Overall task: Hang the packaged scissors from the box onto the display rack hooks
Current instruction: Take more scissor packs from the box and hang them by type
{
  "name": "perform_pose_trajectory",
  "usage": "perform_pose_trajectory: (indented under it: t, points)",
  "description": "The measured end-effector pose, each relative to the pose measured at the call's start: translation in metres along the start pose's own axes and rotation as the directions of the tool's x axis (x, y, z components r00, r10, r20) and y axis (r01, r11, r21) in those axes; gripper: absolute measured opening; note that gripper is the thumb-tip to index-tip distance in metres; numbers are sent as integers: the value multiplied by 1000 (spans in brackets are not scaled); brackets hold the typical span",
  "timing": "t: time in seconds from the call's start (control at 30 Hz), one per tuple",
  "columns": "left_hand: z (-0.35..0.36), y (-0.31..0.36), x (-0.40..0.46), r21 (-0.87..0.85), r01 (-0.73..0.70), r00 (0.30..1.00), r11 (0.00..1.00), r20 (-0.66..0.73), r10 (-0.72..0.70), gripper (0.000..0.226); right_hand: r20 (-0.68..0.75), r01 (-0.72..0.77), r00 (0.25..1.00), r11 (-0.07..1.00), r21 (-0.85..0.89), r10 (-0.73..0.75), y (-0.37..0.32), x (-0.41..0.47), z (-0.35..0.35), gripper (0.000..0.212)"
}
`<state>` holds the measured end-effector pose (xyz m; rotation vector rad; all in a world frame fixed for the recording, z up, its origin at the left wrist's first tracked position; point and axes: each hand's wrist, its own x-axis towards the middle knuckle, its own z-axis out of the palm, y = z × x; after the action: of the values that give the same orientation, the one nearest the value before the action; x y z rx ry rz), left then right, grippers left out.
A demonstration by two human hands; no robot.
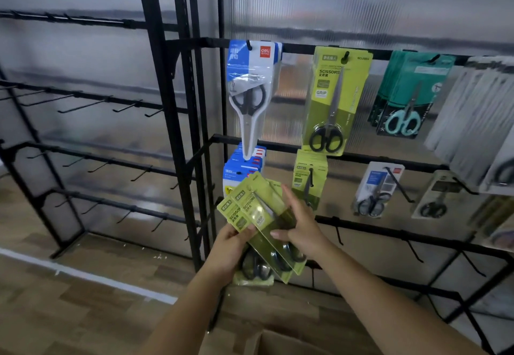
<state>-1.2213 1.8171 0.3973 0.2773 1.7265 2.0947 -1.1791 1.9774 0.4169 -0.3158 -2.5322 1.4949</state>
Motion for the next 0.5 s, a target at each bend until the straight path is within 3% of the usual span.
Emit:
perform_pose_trajectory:
  t: [0.07, 0.13, 0.23, 0.33, 0.5]
  points:
    - [6, 2, 1, -2, -20, 1000, 1000, 10, 20, 18, 31, -8, 1000, 994, 108, 5, 6, 1, -7, 93]
    - [14, 3, 2, 23, -43, 999, 999, 10, 43, 18, -47, 22, 999, 983, 184, -14, 12, 1, -10, 89]
    - [21, 2, 4, 56, -76, 997, 996, -11, 76, 18, -281, 31, 960, 998, 47, -17, 26, -1, -16, 89]
    - [16, 0, 6, 82, -73, 997, 994, 1, 73, 15, -447, -79, 892, 997, -20, 61, 43, -6, -27, 87]
    - [10, -4, 4, 86, -72, 997, 994, 12, 71, 22, -439, -237, 890, 946, -220, 121, 55, -6, -33, 79]
